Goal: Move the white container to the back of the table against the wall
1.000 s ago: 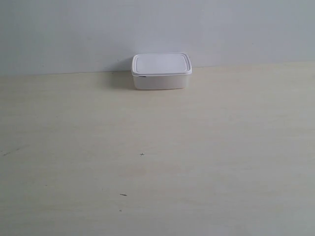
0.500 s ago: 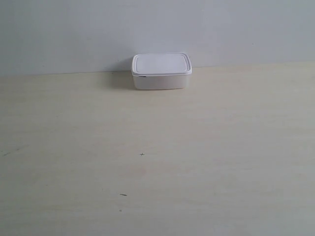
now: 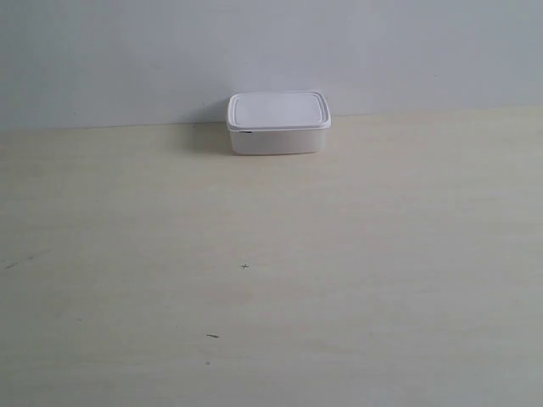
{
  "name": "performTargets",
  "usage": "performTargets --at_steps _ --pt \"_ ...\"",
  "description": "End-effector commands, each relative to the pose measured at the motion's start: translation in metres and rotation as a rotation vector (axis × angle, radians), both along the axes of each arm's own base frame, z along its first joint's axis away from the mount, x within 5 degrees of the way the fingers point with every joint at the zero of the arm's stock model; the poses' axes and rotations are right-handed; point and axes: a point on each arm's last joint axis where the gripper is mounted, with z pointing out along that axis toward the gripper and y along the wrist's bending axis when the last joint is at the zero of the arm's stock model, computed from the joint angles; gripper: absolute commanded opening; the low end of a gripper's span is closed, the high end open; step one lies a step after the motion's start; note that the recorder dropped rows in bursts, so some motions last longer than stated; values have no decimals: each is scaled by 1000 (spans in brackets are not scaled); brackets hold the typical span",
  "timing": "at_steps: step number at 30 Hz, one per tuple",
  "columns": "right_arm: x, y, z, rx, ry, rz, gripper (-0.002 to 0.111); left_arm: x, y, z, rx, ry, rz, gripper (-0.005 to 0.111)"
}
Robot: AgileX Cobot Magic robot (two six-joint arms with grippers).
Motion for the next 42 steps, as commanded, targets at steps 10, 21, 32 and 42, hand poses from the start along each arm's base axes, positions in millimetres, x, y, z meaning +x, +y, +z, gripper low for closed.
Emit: performTargets --at_steps 10,21,32,42 --pt "0 -1 -1 -15 -9 -8 0 0 -1 1 -5 -15 -6 0" --pt "0 -3 -1 -109 -10 -16 0 0 -1 1 -5 -15 -6 0" --pt "0 -9 -2 -122 -1 -73 0 0 -1 1 -5 -15 -6 0" --pt "0 -9 -2 -179 -7 -64 0 0 -1 1 -5 -15 -6 0"
